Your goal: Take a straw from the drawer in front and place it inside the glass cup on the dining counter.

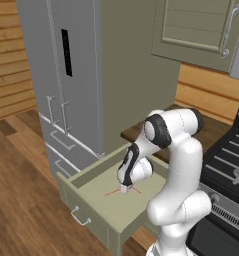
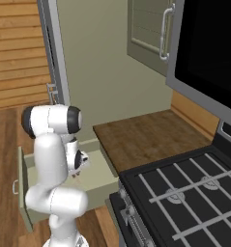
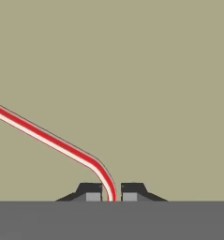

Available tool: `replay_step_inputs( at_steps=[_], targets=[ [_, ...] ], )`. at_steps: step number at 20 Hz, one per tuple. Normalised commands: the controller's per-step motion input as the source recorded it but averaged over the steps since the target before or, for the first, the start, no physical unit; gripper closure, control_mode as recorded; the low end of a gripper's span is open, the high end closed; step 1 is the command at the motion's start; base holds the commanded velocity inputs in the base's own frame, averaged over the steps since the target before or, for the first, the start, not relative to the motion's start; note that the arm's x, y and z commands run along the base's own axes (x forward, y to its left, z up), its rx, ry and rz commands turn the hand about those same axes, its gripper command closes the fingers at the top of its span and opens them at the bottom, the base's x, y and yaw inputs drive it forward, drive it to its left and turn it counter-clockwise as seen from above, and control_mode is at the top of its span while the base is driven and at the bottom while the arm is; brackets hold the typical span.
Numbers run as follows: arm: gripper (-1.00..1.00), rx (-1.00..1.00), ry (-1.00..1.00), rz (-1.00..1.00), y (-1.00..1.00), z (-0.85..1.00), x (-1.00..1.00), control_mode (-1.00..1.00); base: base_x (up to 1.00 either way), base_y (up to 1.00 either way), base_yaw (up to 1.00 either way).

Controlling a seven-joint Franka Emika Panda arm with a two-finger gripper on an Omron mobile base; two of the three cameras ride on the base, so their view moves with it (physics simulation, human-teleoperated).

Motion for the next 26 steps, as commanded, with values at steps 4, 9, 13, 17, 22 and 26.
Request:
replay_step_inputs(
  at_steps=[4,9,13,17,22,26],
  targets=[
    [1.0,0.05,-0.11,0.0,0.23,1.0,-0.07,-1.0,0.0,0.0,0.0],
    [1.0,0.06,-0.06,0.0,0.25,1.0,0.0,-1.0,0.0,0.0,0.0],
    [1.0,0.04,0.0,0.0,0.19,1.0,0.0,-1.0,0.0,0.0,0.0],
    [1.0,0.03,0.0,0.0,0.06,1.0,0.0,-1.0,0.0,0.0,0.0],
    [1.0,0.0,0.0,0.0,0.0,1.0,-0.04,-1.0,0.0,0.0,0.0],
    [1.0,0.0,0.0,-0.01,0.0,1.0,-0.37,-1.0,0.0,0.0,0.0]
  ],
)
